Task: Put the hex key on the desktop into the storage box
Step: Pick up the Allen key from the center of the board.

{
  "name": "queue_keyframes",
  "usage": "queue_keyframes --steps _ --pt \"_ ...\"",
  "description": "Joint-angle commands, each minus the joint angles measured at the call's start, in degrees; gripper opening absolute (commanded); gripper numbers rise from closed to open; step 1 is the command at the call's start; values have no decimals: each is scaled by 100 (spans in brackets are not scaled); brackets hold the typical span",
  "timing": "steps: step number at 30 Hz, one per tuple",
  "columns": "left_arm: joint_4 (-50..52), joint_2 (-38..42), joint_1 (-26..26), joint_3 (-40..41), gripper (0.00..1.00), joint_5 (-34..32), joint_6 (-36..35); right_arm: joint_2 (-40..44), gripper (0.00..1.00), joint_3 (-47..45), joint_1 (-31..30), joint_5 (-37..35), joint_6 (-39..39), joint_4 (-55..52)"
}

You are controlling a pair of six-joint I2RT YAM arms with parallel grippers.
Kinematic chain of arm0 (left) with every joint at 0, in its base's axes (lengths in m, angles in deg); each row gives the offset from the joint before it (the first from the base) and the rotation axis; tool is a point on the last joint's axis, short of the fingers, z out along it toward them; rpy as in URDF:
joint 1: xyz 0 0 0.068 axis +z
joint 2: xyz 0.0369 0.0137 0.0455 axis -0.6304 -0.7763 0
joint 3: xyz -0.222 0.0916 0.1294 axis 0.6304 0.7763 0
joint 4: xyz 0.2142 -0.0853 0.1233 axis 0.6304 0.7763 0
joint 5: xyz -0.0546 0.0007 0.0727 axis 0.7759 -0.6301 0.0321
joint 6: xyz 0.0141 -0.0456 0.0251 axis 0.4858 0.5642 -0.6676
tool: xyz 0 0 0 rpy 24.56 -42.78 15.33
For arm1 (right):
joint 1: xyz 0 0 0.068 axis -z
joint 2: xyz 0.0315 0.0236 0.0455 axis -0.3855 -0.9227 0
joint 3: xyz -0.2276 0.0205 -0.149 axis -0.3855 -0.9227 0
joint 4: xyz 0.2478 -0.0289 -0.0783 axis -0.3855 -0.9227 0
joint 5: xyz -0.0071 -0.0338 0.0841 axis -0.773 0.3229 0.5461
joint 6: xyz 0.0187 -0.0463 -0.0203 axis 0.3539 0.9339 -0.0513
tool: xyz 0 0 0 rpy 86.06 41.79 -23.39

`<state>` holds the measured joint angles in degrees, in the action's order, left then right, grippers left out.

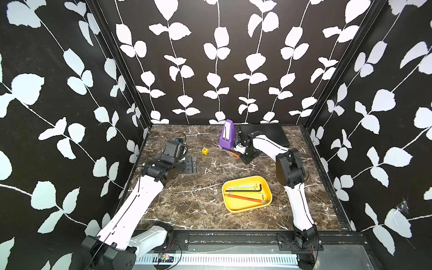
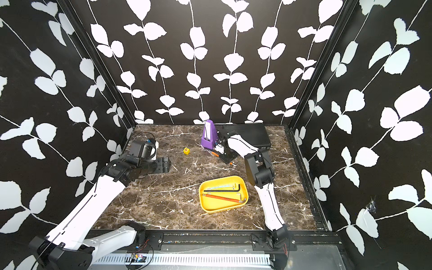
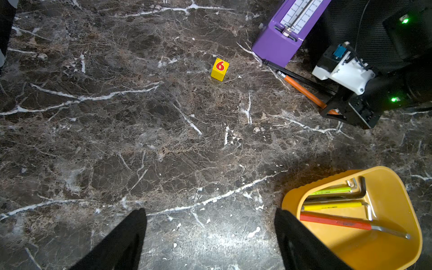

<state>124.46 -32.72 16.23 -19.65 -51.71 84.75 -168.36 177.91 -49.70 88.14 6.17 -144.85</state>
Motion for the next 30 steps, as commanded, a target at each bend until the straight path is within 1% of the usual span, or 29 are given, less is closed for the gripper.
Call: queue_keyframes --steps 1,5,7,12,16,21,26,30 --pt "142 58 -18 -175 87 10 -5 -346 27 -159 -137 -50 223 -40" --pt "154 56 -18 -176 87 31 -5 -271 20 -411 -190 -186 571 71" --pt "162 56 -18 -164 87 28 -4 -180 12 -598 -198 -235 810 168" --pt "235 56 -18 -198 87 29 -5 57 0 -903 -207 -225 1164 441" --pt "281 48 -17 -236 87 4 -23 145 0 -879 -246 -196 1271 499" --pt "295 100 -22 -203 87 -5 4 408 0 -758 -327 -190 1216 608" --pt "253 168 -18 -141 87 -36 -11 901 0 -720 -382 -179 1254 684" --pt "177 205 -24 -106 87 -56 -14 1478 0 -985 -376 -98 1364 709"
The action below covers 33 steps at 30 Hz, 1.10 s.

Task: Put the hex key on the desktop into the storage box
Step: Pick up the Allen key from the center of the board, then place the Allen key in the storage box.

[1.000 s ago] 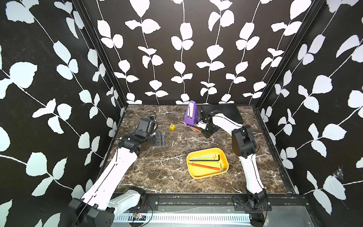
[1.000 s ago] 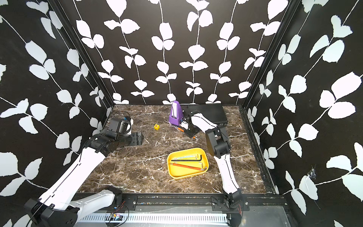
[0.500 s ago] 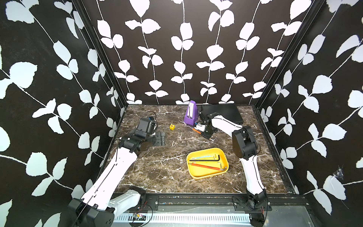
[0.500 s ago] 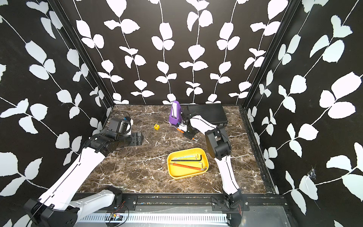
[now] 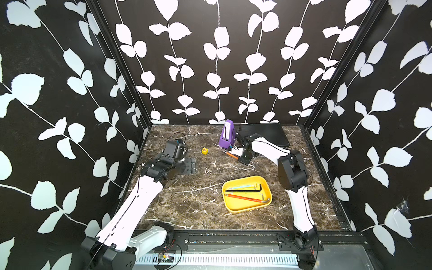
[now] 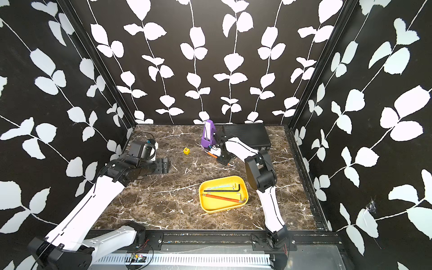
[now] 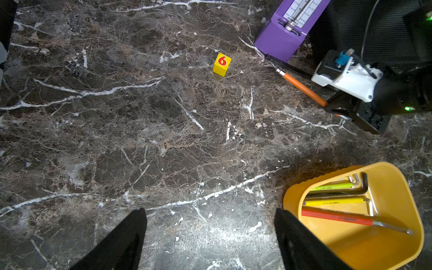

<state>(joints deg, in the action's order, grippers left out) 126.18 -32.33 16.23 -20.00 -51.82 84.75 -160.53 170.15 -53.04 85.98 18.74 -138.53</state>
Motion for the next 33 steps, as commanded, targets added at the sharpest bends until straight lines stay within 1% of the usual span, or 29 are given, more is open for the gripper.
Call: queue_keyframes --steps 1,11,15,16,19,25,30,33 --pt "-17 172 -17 -62 87 -49 -14 847 0 -327 -56 121 157 74" --pt "-191 211 -18 18 87 -55 -120 2790 0 -2013 -493 -26 937 44" --pt "-274 246 -17 69 87 -16 -81 3400 0 -2491 -731 -33 1088 -230" --pt "-297 269 -18 83 87 -10 -76 3715 0 -2611 -810 -77 1133 -300" --pt "-325 303 -18 129 87 -31 -67 4086 0 -2928 -1038 -147 1286 -575" --pt "-342 397 -17 198 87 -36 -53 4416 0 -3641 -1481 -300 1378 -850" --pt "-342 477 -19 237 87 -36 -10 4410 0 -3849 -1789 -461 1329 -925" --pt "-327 486 -17 236 87 -25 4 4234 0 -3903 -1897 -501 1282 -849"
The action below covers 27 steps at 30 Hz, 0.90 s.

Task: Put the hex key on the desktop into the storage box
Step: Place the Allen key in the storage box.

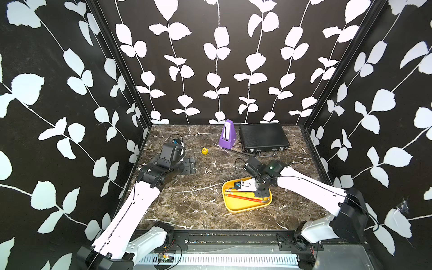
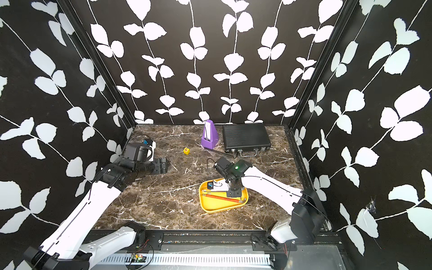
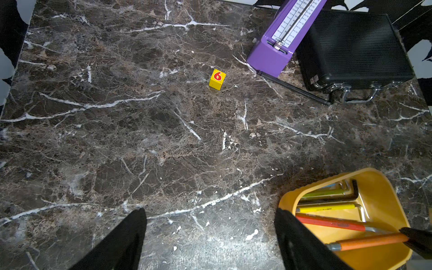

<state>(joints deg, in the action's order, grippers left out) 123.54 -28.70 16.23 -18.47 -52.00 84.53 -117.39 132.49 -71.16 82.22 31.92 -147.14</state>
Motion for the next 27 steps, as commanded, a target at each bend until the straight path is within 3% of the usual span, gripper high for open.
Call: queue_keyframes --steps 1,10,27 --pt "-62 130 -18 79 87 -8 34 -154 0 -165 -99 -167 -71 60" --pt "1 242 -18 117 87 -30 78 -1082 0 112 -91 27 -775 252" --pt "19 164 -18 93 87 3 25 -1751 0 219 182 119 -1457 491"
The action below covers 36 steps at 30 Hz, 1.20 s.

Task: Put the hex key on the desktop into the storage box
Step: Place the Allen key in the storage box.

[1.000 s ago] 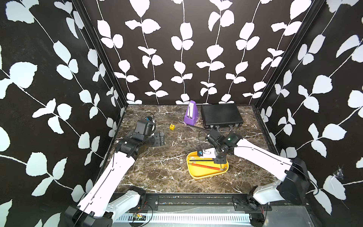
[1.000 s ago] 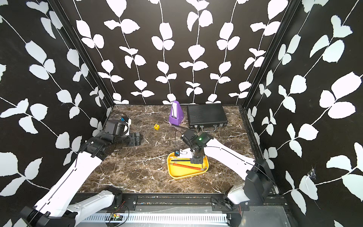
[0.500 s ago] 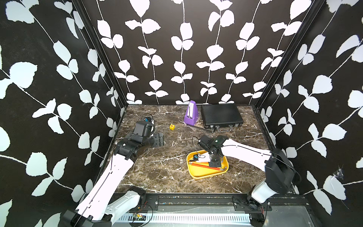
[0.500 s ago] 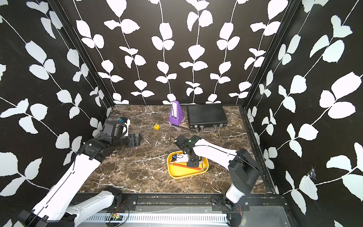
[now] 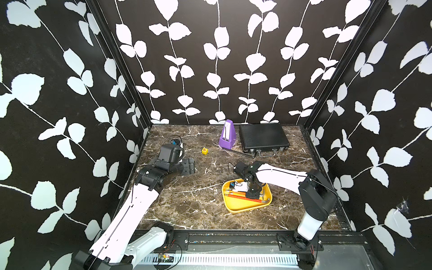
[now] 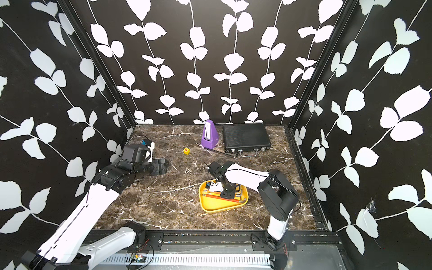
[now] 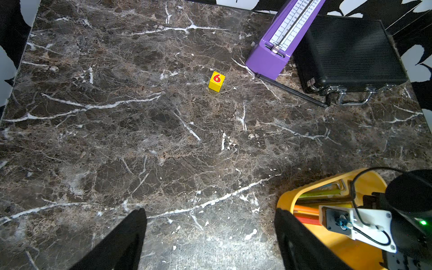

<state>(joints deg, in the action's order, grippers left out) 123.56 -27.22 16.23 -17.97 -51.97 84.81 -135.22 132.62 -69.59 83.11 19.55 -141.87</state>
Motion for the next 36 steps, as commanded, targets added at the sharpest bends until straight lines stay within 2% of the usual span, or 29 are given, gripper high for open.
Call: queue_keyframes --steps 1,3,6,12,17,27,36 --pt "16 15 -18 43 87 2 1 68 5 193 25 30 -231 -8" --pt "7 16 -15 44 87 7 8 186 16 142 24 54 -228 60" --pt "8 7 -18 51 87 8 6 314 25 116 29 51 -189 101" --pt "28 -1 -18 56 87 25 -16 504 30 529 162 -65 -186 84" --pt "74 -7 -18 34 87 19 -111 417 31 1232 581 -70 -293 209" --pt "89 202 -18 80 87 57 -497 -1087 33 2975 1356 -139 -627 144" --pt "105 621 -17 311 87 394 -697 -2407 44 4325 1668 63 -893 167"
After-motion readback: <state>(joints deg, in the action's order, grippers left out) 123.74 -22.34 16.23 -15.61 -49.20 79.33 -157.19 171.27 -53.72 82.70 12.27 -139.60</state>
